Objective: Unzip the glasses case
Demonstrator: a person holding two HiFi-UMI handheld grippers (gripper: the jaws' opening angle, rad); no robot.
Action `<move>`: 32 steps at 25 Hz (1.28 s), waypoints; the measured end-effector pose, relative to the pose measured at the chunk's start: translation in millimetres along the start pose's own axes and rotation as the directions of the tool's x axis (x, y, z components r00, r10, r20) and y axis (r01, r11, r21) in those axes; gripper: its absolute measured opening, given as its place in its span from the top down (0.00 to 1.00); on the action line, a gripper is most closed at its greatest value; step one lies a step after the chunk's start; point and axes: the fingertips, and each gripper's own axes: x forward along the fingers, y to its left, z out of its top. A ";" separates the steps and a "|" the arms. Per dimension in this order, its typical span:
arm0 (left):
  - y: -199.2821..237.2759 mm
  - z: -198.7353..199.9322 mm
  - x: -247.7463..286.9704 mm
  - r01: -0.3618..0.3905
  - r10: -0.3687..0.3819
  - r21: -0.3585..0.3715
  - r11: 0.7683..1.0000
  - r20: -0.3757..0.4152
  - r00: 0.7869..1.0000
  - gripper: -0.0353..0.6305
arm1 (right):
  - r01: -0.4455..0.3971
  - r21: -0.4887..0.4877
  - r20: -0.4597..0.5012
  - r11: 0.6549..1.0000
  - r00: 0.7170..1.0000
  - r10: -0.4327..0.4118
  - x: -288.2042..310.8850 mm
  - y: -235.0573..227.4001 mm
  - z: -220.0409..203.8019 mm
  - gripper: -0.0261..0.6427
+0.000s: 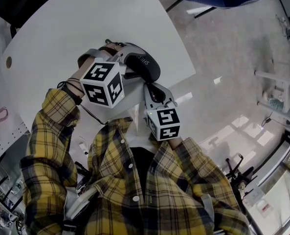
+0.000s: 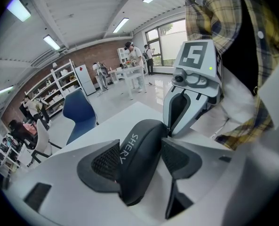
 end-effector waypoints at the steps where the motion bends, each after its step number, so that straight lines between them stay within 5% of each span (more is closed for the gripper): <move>1: 0.2 0.5 0.1 -0.002 0.002 -0.001 1.000 0.000 1.000 0.55 | 0.001 0.005 0.001 1.000 1.000 -0.001 0.0 -0.3 0.5 0.96; 21: -0.8 5.4 1.0 -0.065 0.064 0.047 0.997 0.032 0.997 0.55 | -0.012 -0.141 -0.133 0.990 0.991 -0.007 -15.7 -36.1 0.8 0.96; 32: 1.1 1.8 -0.1 -0.080 0.079 0.038 0.996 0.027 0.997 0.55 | -0.096 -0.311 -0.201 0.946 0.979 0.034 -5.9 -52.0 14.4 0.96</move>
